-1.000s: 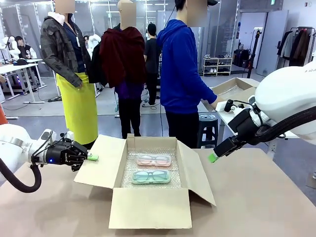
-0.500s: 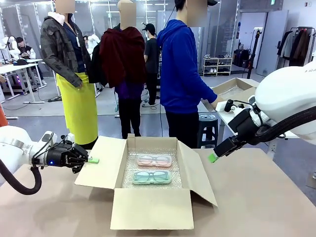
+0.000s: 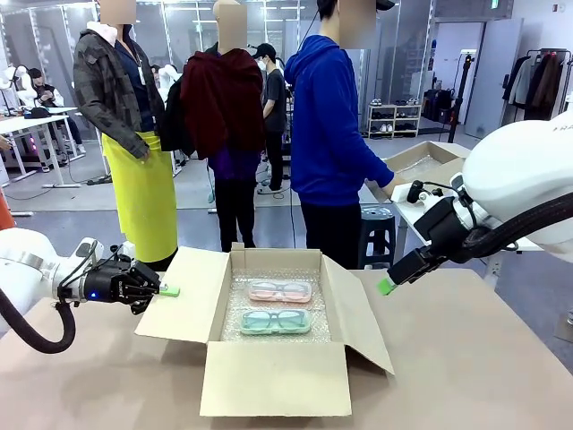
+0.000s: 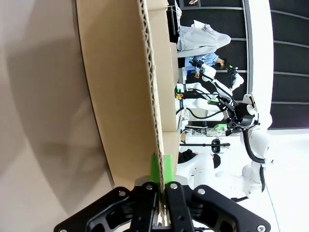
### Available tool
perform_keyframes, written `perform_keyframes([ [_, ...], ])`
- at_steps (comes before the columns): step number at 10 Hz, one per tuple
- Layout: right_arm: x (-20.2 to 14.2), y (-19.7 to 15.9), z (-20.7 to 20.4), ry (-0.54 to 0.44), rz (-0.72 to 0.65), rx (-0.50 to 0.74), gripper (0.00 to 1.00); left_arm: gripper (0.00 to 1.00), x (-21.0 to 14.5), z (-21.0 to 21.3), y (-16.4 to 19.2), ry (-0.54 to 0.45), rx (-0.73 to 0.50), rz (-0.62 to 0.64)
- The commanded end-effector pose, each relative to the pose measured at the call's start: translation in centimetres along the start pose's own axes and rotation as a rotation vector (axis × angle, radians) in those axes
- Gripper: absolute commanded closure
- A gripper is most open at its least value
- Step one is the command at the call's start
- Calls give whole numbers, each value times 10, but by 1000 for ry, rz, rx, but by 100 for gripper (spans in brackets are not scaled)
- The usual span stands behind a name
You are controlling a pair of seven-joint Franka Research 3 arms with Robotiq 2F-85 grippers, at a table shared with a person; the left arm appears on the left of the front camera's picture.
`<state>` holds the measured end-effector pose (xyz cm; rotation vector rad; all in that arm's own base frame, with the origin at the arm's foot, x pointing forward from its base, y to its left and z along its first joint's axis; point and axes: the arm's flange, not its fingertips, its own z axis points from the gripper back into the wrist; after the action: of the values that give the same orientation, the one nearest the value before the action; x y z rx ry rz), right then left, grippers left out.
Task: Pack the glasses set securely to prepare it for shipping.
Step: Position the Package Box on the left side of the table.
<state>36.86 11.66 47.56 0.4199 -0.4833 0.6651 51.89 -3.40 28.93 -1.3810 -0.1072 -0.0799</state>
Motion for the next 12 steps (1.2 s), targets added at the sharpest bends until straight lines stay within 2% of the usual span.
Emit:
perform_keyframes([
  [1,-1,0,-2,-5,9,-8,0,98,7,14,1,3,-13,29],
  [3,-1,0,-2,-5,9,-8,0,98,19,45,13,29,-34,16],
  [6,-1,0,-2,-5,9,-8,0,98,20,94,33,-17,-35,12],
  [9,-1,0,-2,-5,9,-8,0,98,19,171,58,14,-88,88],
  [12,-1,0,-2,-5,9,-8,0,98,27,250,70,-11,-65,59],
])
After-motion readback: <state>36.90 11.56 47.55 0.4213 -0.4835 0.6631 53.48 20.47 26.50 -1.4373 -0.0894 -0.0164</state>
